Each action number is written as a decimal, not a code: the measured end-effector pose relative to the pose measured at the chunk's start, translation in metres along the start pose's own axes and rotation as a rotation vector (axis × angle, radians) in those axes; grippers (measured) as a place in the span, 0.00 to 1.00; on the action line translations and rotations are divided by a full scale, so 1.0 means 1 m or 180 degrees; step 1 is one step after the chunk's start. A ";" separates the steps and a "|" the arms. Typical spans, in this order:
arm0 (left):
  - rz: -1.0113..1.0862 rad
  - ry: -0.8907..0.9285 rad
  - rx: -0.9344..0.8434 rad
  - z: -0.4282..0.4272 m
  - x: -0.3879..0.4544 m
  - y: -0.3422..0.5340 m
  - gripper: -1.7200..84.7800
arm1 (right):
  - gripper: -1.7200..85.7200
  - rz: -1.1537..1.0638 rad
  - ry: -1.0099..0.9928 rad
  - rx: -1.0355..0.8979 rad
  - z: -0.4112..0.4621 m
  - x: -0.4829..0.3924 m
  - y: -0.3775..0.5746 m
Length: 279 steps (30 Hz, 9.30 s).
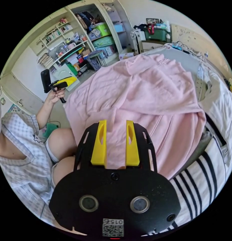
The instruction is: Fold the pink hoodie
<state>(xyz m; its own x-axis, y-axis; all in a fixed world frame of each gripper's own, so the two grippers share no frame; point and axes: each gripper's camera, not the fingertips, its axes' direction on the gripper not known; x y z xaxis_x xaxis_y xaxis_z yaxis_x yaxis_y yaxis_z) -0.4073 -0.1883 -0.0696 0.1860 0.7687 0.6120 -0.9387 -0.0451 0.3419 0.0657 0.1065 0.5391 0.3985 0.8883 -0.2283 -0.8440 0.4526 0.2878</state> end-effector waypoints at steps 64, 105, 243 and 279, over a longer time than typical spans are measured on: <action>-0.0895 -0.1584 0.1523 -0.064 0.007 0.116 0.03 | 0.02 -0.1054 -0.0190 -0.0199 0.091 -0.135 -0.120; -0.1711 -0.1055 -0.0099 -0.102 -0.106 0.251 0.03 | 0.01 0.1587 0.0892 0.0171 -0.014 -0.330 0.209; -0.0096 -0.0323 -0.1356 0.266 0.100 -0.203 0.10 | 0.03 0.1104 0.0245 0.2104 0.300 -0.190 0.010; -0.0995 -0.0423 0.0560 0.014 -0.005 -0.115 0.11 | 0.09 0.0457 -0.0891 0.1740 0.235 -0.168 -0.050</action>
<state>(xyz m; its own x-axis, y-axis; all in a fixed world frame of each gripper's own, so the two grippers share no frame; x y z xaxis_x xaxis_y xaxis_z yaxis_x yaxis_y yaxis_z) -0.2962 -0.1956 -0.1017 0.5023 0.6738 0.5419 -0.7686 0.0607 0.6369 0.1248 -0.0470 0.7816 0.4361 0.8964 0.0787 -0.6202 0.2360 0.7481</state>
